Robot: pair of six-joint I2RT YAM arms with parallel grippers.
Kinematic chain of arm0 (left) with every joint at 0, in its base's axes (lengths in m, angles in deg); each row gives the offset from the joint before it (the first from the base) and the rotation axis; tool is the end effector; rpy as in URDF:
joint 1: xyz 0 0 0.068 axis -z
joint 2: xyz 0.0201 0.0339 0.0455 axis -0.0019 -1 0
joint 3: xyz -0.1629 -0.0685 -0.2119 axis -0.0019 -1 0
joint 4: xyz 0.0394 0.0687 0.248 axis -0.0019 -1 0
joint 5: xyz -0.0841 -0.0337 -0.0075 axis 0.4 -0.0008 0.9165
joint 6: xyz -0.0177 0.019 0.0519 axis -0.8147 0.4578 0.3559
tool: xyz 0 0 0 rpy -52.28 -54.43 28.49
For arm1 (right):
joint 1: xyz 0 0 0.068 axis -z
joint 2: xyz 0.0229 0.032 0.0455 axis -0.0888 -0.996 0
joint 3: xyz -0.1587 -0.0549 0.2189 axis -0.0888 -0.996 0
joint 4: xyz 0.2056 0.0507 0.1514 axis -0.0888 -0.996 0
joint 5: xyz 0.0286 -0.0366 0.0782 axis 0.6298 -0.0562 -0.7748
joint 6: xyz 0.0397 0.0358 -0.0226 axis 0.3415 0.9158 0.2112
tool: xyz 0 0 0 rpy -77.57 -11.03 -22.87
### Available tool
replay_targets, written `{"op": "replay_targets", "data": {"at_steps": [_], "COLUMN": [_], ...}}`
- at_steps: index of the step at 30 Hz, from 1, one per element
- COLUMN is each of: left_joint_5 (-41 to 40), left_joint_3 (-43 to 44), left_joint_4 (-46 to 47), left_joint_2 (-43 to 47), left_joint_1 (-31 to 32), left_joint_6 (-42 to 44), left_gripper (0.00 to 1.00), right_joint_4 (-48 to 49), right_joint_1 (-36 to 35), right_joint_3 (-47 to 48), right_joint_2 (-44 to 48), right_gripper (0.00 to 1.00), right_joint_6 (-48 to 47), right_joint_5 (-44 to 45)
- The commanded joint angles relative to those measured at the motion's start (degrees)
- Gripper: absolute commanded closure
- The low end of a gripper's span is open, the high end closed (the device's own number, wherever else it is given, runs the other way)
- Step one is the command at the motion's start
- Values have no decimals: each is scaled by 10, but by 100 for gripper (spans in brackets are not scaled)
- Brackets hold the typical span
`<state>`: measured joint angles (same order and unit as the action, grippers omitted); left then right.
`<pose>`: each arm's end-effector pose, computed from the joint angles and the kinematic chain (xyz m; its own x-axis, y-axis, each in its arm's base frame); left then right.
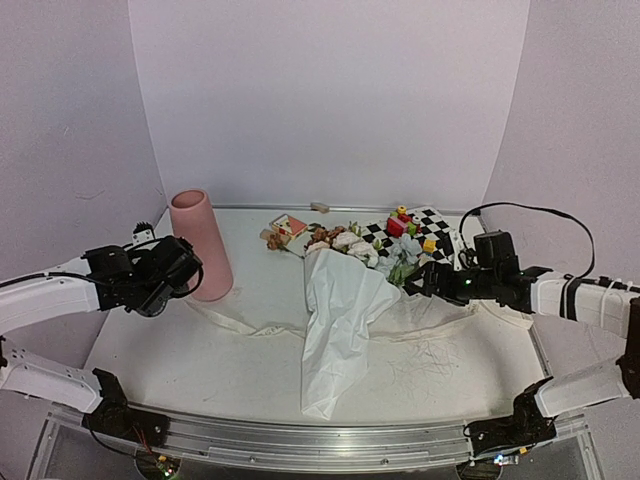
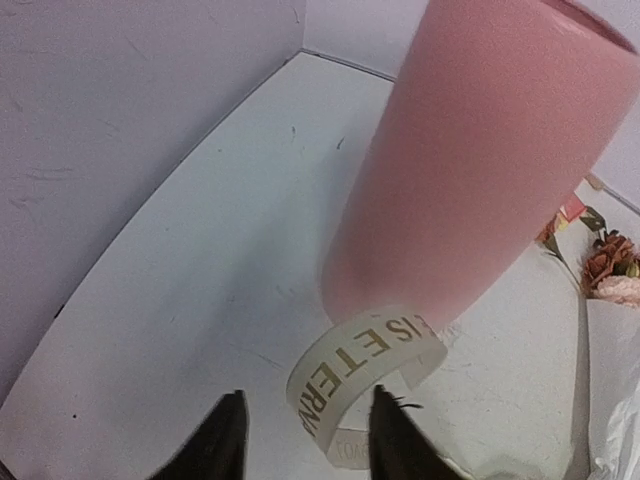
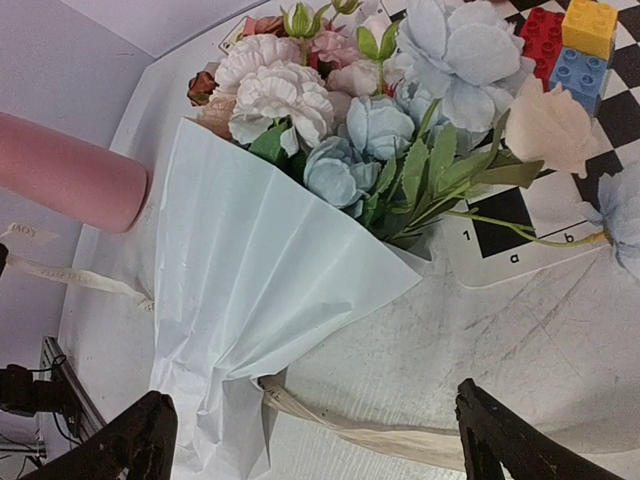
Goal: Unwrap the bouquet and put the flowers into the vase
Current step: Untie the ribbon from the wrapping paper.
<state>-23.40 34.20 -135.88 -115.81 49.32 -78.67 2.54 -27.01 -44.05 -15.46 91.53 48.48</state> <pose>0.1544 -0.1309 0.2617 -0.4894 -0.2783 -0.8265 -0.3768 0.9222 -0.0873 0.2447 0.1152 0.2352 -0.5661 0.2384 -0.7891 -0.4669 0.6961 0.5453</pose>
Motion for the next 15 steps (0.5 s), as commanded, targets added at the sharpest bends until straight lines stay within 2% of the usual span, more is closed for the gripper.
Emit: {"op": "replay_targets", "data": {"at_steps": [1, 9, 11, 15], "left_joint_5": [-69, -86, -58, 56], "left_joint_3": [-12, -22, -23, -44], "left_joint_4": [-73, -70, -32, 126], "left_joint_2": [50, 134, 139, 135], "left_joint_1": [-2, -2, -2, -2], "left_joint_6": [-113, -155, -110, 33], "left_gripper": [1, 1, 1, 0], "right_joint_4": [20, 33, 35, 52], "right_joint_1": [-23, -44, -48, -66], "right_joint_3": [8, 10, 11, 11], "right_joint_2": [-9, -20, -25, -42], "right_gripper": [3, 3, 3, 3], "right_joint_6": [14, 20, 22, 37], "right_joint_5": [10, 21, 21, 21]}}
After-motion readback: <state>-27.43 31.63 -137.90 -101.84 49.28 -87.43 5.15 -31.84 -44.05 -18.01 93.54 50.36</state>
